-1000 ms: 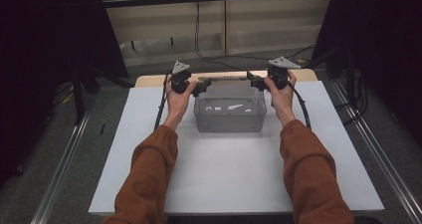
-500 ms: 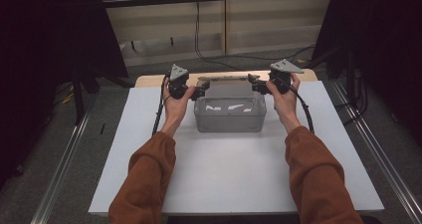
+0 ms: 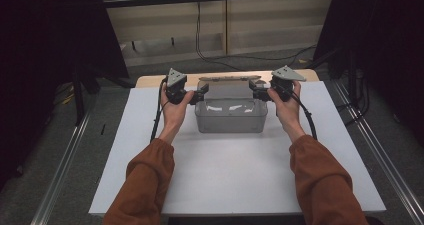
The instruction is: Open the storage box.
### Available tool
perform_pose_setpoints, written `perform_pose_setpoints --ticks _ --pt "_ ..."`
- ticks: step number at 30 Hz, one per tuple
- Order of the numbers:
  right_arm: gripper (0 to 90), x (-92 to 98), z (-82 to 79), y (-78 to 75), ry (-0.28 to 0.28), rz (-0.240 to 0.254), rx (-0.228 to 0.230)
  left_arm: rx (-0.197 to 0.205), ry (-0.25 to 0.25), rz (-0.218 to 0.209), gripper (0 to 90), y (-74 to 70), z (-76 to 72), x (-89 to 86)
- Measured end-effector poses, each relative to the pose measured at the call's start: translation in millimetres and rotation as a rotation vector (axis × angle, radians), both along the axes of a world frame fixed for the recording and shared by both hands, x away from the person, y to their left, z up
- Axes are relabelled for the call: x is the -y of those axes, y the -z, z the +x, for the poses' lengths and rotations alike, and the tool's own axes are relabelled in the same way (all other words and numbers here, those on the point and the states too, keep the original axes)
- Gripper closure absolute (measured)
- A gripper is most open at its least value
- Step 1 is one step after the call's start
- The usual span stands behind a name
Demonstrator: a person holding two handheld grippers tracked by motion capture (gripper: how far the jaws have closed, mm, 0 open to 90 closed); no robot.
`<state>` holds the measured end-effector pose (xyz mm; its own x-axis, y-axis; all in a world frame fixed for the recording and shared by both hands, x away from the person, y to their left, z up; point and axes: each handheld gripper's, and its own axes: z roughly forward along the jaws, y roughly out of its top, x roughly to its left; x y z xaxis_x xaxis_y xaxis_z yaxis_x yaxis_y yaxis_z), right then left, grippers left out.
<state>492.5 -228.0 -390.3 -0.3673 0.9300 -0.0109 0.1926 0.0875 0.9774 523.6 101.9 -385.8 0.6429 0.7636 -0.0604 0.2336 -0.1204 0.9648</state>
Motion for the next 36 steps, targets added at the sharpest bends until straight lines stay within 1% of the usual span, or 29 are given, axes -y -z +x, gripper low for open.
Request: perform_pose_setpoints --ticks 2,3,4,6,7,9,12,13,16,17,18,21,23,24,25,26,27,29,32,33,34,36 --pt "0.1 -1.0 -4.3 0.4 0.007 0.004 0.007 0.015 0.006 0.008 4.6 -1.5 -5.2 0.5" --pt "0.1 -1.1 -6.1 0.8 0.003 0.006 0.006 0.022 0.009 -0.004 4.6 -1.5 -8.3 0.9" --pt "0.0 -1.4 -8.8 1.7 0.004 0.007 0.008 0.029 0.011 0.0 4.5 -1.5 -10.1 0.1" --pt "0.1 -1.7 -13.7 3.2 0.0 0.009 0.007 0.036 0.012 -0.01 4.5 0.4 -15.2 -0.2" --pt "0.1 -1.6 -15.3 3.8 0.001 0.005 0.01 0.042 0.012 -0.001 4.5 1.9 -18.3 -0.5" --pt "0.1 -1.3 -20.3 5.4 0.003 0.005 0.012 0.053 0.018 0.001 4.5 3.6 -22.6 -0.5" --pt "0.1 0.3 -29.0 7.4 0.001 0.014 0.018 0.062 0.027 -0.011 4.4 4.6 -28.4 -1.8" --pt "0.1 0.8 -30.9 8.0 0.001 0.016 0.021 0.066 0.025 -0.009 4.4 4.9 -30.1 -2.5" --pt "0.2 3.6 -37.3 9.5 0.014 0.026 0.021 0.069 0.029 -0.017 4.4 5.7 -35.4 -5.4" --pt "0.2 4.5 -39.3 9.6 0.016 0.035 0.02 0.072 0.028 -0.016 4.4 6.1 -37.8 -6.9" --pt "0.4 5.9 -41.7 9.8 0.015 0.036 0.025 0.077 0.03 -0.006 4.4 6.4 -39.6 -7.8" --pt "0.7 7.3 -47.1 9.8 0.022 0.02 0.033 0.074 0.033 0.0 4.4 7.6 -45.3 -11.2" --pt "0.7 9.4 -50.9 9.3 0.032 0.023 0.043 0.072 0.024 -0.019 4.4 8.0 -50.1 -14.2" --pt "0.7 10.7 -52.7 9.1 0.034 0.026 0.052 0.074 0.022 -0.021 4.4 8.0 -51.2 -15.9" --pt "0.8 11.4 -53.8 8.9 0.037 0.024 0.056 0.064 0.018 -0.028 4.4 8.4 -53.7 -18.3" --pt "0.7 12.2 -55.7 7.9 0.04 0.019 0.054 0.067 0.012 -0.025 4.4 8.5 -55.0 -20.6" --pt "0.7 13.0 -57.3 6.9 0.04 0.019 0.055 0.065 0.005 -0.03 4.4 8.8 -56.4 -21.7" --pt "0.7 14.4 -60.7 5.6 0.042 0.024 0.057 0.067 0.002 -0.025 4.4 9.5 -60.3 -27.8" --pt "0.7 17.8 -66.8 5.3 0.043 0.023 0.06 0.065 -0.025 -0.035 4.4 11.6 -65.2 -34.0" --pt "0.7 18.5 -68.3 5.7 0.042 0.024 0.06 0.065 -0.029 -0.03 4.4 12.6 -66.8 -37.0" --pt "0.7 19.6 -70.9 6.5 0.044 0.013 0.061 0.057 -0.029 -0.041 4.4 13.4 -68.0 -38.0" --pt "0.7 21.2 -74.6 8.1 0.045 0.006 0.061 0.056 -0.034 -0.046 4.4 15.5 -71.3 -42.0"
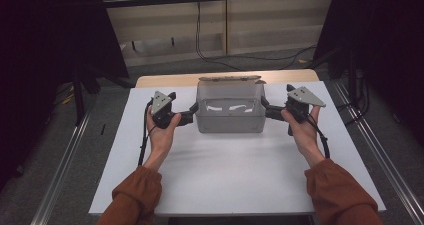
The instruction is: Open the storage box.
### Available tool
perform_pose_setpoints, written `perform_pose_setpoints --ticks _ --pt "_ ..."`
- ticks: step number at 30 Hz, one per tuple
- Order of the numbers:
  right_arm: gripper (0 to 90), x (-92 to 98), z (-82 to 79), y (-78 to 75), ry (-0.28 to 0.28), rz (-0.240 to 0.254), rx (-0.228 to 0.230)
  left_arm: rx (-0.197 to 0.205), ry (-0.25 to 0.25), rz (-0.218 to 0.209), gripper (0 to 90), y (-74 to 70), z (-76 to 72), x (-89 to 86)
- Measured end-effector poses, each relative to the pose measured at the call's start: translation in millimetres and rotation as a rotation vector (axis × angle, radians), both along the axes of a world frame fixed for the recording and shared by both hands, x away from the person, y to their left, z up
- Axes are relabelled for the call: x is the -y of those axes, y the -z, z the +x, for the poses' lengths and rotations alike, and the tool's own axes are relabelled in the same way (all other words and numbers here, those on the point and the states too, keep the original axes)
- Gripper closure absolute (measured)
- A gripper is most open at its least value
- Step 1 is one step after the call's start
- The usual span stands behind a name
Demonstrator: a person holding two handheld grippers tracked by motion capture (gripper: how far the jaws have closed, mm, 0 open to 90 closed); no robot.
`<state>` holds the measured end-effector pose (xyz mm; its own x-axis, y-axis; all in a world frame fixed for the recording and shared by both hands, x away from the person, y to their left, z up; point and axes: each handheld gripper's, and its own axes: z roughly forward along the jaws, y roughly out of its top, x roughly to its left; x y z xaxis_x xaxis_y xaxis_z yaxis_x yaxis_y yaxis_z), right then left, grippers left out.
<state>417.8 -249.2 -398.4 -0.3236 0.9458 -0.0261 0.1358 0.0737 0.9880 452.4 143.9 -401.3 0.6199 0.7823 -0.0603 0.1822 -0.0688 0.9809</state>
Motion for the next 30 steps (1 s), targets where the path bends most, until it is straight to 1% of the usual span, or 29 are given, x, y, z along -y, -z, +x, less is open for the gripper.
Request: perform_pose_setpoints --ticks 1,2,4,5,6,7,9,11,14,15,17,19,20,21,24,25,27,28,30 --pt "0.7 0.5 -1.6 0.5 0.001 0.0 -0.007 0.003 -0.001 0.003 4.4 0.9 -1.5 -1.7" --pt "0.7 1.1 -3.3 1.0 0.001 -0.002 -0.005 -0.002 -0.002 -0.005 4.4 1.7 -3.0 -2.1" --pt "0.7 2.3 -6.9 1.5 0.003 -0.008 0.003 0.0 0.001 0.0 4.4 3.2 -6.7 -4.3" --pt "0.7 2.5 -8.6 1.7 0.003 -0.012 0.004 0.001 -0.004 -0.005 4.4 3.9 -9.4 -5.0" --pt "0.7 2.8 -11.2 2.1 0.007 -0.03 0.012 0.006 -0.002 0.004 4.4 4.0 -10.6 -6.1" --pt "0.7 3.0 -13.0 2.2 0.007 -0.034 0.014 0.009 -0.002 -0.002 4.4 4.2 -12.8 -6.8" --pt "0.7 3.5 -17.8 2.4 0.002 -0.017 0.01 0.009 0.002 -0.001 4.4 4.3 -15.7 -8.7" --pt "0.7 3.2 -22.7 3.1 0.004 -0.026 0.021 0.004 -0.008 0.004 4.3 4.4 -19.1 -10.7" --pt "0.5 3.6 -29.4 5.3 0.003 -0.025 0.018 0.009 -0.016 0.007 4.3 5.8 -23.2 -14.4" --pt "0.1 3.9 -30.8 5.6 0.004 -0.025 0.014 0.012 -0.018 0.017 4.3 6.7 -25.0 -16.0" --pt "0.0 4.9 -34.3 6.6 0.018 0.002 0.014 0.009 -0.022 0.007 4.3 8.9 -27.9 -17.5" --pt "0.0 6.2 -38.6 7.5 0.023 0.008 0.012 0.013 -0.041 0.013 4.3 13.9 -32.6 -21.3" --pt "0.0 6.7 -41.8 8.4 0.023 0.008 0.017 0.004 -0.042 0.005 4.3 16.2 -34.1 -22.7" --pt "0.0 7.2 -44.3 8.8 0.024 0.001 0.013 -0.009 -0.035 0.008 4.3 17.3 -35.2 -23.9" --pt "0.0 9.8 -52.8 10.8 0.022 -0.002 0.025 0.002 -0.044 0.016 4.3 17.9 -41.5 -26.9" --pt "0.0 10.3 -55.1 11.2 0.024 -0.003 0.025 0.007 -0.045 0.011 4.3 17.9 -44.6 -27.5" --pt "0.0 12.8 -61.7 12.2 0.032 -0.008 0.04 0.011 -0.048 0.014 4.3 17.4 -49.9 -29.2" --pt "0.0 13.8 -64.2 12.5 0.034 -0.006 0.043 0.019 -0.051 0.011 4.3 17.4 -52.4 -29.8" --pt "0.0 15.9 -69.1 13.0 0.036 -0.002 0.042 0.023 -0.054 0.013 4.3 16.8 -58.0 -32.3"
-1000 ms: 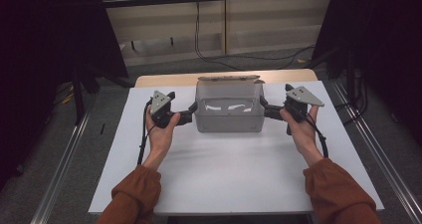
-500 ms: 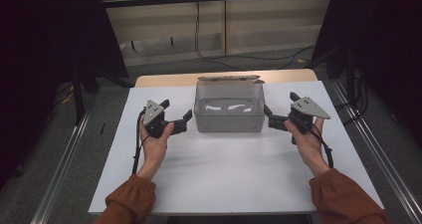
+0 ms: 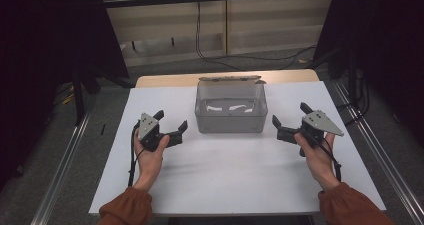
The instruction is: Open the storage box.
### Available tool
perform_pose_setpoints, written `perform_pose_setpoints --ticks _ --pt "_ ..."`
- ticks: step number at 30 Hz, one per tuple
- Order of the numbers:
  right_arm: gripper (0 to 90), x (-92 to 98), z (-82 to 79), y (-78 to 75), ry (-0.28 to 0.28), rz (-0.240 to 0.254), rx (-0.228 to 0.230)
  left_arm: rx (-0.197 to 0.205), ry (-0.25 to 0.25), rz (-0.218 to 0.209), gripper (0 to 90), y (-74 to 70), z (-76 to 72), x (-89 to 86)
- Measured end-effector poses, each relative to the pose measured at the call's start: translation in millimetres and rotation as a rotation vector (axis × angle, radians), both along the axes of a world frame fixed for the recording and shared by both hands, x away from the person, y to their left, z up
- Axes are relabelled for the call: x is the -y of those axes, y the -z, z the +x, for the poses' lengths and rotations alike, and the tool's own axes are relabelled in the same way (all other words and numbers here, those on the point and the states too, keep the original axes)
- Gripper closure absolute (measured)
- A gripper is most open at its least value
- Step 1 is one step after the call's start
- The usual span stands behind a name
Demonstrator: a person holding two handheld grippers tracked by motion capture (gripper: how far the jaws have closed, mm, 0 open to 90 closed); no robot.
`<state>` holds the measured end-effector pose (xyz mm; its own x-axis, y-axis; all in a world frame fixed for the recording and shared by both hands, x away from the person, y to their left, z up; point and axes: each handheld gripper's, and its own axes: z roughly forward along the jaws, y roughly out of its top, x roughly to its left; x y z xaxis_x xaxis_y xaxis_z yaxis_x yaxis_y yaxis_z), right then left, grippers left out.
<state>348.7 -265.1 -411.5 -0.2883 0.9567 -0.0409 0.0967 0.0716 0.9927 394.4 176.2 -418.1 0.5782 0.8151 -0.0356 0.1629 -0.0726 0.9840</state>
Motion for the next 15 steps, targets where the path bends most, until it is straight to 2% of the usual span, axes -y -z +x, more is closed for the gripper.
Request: perform_pose_setpoints --ticks 5,10,15 --pt "0.0 3.6 -11.6 1.2 0.002 0.002 0.008 -0.013 -0.005 0.005 3.8 0.7 -9.7 -4.8" --pt "0.0 7.5 -21.0 4.1 0.013 0.004 0.003 -0.006 -0.02 0.0 3.6 1.1 -19.0 -10.2" --pt "0.0 9.9 -30.8 6.5 0.017 0.001 0.0 -0.004 -0.038 -0.021 3.5 2.2 -28.9 -18.2"
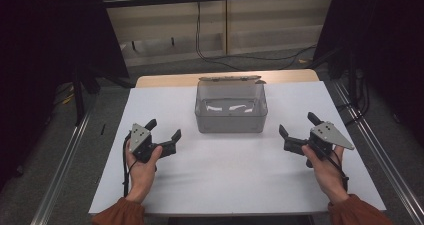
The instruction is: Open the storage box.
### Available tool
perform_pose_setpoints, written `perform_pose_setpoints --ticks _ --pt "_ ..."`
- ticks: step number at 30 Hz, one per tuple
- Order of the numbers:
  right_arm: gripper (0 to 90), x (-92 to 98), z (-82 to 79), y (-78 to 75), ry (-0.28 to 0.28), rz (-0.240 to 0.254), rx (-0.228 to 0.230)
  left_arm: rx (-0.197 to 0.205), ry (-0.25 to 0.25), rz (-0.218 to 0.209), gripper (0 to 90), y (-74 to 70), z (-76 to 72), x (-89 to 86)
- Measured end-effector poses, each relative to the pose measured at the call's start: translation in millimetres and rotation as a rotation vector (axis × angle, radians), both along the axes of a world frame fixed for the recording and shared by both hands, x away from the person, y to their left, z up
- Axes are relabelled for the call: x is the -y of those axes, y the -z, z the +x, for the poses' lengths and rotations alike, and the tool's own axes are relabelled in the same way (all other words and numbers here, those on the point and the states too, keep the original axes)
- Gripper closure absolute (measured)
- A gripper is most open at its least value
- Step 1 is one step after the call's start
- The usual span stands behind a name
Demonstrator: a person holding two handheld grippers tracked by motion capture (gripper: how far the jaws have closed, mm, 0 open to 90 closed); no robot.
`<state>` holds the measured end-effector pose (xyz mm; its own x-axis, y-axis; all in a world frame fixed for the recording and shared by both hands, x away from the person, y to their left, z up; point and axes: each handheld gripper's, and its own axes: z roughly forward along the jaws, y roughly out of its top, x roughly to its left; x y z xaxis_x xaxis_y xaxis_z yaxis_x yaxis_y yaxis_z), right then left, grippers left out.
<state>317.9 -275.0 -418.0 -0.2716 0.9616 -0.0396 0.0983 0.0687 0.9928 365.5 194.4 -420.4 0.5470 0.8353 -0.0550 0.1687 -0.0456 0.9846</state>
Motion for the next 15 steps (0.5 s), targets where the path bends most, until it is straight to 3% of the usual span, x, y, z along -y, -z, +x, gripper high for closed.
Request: perform_pose_setpoints --ticks 3,5,7,10,15 --pt "0.0 2.2 -5.6 -0.5 0.006 0.003 0.004 -0.011 -0.004 0.002 3.5 2.7 -5.5 -5.7" --pt "0.0 4.6 -9.4 0.1 0.013 0.008 0.006 -0.026 -0.009 -0.026 3.5 4.0 -8.6 -8.1" --pt "0.0 7.2 -14.0 1.5 0.016 0.004 -0.003 0.0 -0.026 0.011 3.5 3.3 -13.9 -10.6" --pt "0.0 11.8 -21.6 3.9 0.024 0.003 -0.012 -0.003 -0.023 -0.009 3.5 3.0 -18.9 -13.2" --pt "0.0 18.9 -31.8 6.6 0.039 0.005 -0.022 -0.001 -0.021 0.029 3.5 4.0 -27.1 -15.0"
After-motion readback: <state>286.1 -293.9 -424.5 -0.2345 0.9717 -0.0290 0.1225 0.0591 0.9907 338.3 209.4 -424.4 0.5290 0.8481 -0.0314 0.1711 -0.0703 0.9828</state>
